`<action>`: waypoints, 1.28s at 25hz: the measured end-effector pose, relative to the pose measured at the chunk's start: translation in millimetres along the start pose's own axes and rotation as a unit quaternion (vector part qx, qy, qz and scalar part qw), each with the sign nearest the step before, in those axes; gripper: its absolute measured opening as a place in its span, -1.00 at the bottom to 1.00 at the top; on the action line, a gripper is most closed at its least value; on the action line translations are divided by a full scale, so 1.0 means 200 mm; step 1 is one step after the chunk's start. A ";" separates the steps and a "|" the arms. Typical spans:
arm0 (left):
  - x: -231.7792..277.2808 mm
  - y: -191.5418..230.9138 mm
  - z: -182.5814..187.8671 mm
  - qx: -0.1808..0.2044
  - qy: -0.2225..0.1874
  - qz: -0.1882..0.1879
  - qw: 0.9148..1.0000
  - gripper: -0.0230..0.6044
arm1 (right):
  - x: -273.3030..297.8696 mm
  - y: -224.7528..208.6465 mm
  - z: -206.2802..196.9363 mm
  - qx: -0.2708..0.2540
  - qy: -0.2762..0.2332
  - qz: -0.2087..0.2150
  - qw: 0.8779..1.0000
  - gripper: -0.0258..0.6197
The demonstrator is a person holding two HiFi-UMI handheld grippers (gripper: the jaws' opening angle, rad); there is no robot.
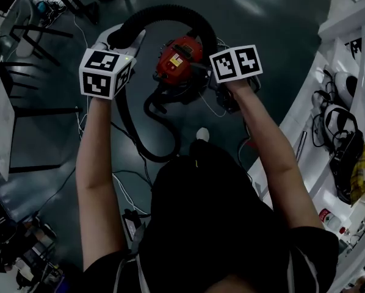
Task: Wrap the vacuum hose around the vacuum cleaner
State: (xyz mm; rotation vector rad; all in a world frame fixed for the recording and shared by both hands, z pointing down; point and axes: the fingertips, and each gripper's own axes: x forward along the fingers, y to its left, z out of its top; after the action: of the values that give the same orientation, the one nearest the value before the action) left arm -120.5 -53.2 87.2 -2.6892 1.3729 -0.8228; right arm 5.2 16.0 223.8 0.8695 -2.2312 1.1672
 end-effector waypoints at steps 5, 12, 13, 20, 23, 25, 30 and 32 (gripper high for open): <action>0.02 0.03 0.07 0.001 -0.001 0.032 0.999 -0.56 | 0.00 0.00 0.09 0.009 -0.012 0.033 0.999 -0.41; 0.04 0.03 0.16 0.006 0.000 0.058 0.998 -0.56 | 0.00 0.00 0.16 0.022 -0.033 0.060 0.997 -0.41; 0.04 0.03 0.18 0.005 -0.001 0.059 0.998 -0.56 | 0.00 0.00 0.18 0.022 -0.035 0.062 0.997 -0.41; 0.05 0.08 0.27 0.010 -0.010 0.059 0.998 -0.56 | -0.04 0.01 0.28 0.025 -0.054 0.062 0.996 -0.41; 0.08 0.08 0.27 0.020 -0.014 0.050 0.998 -0.56 | -0.03 0.00 0.29 0.037 -0.059 0.059 0.996 -0.41; 0.11 0.09 0.28 0.011 -0.019 0.035 0.999 -0.56 | -0.02 0.00 0.29 0.044 -0.062 0.061 0.995 -0.41; 0.19 0.11 0.21 -0.020 -0.011 0.002 1.000 -0.56 | 0.01 -0.05 0.31 0.050 -0.064 0.036 0.996 -0.41; 0.23 0.12 0.19 -0.017 -0.008 -0.005 1.000 -0.56 | 0.03 -0.08 0.31 0.054 -0.063 0.027 0.996 -0.41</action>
State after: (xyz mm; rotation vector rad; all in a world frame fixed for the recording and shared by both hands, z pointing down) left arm -100.1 -110.6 69.2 -2.7241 1.3849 -0.7842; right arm 5.8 -45.1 204.2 0.9554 -2.3226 1.3000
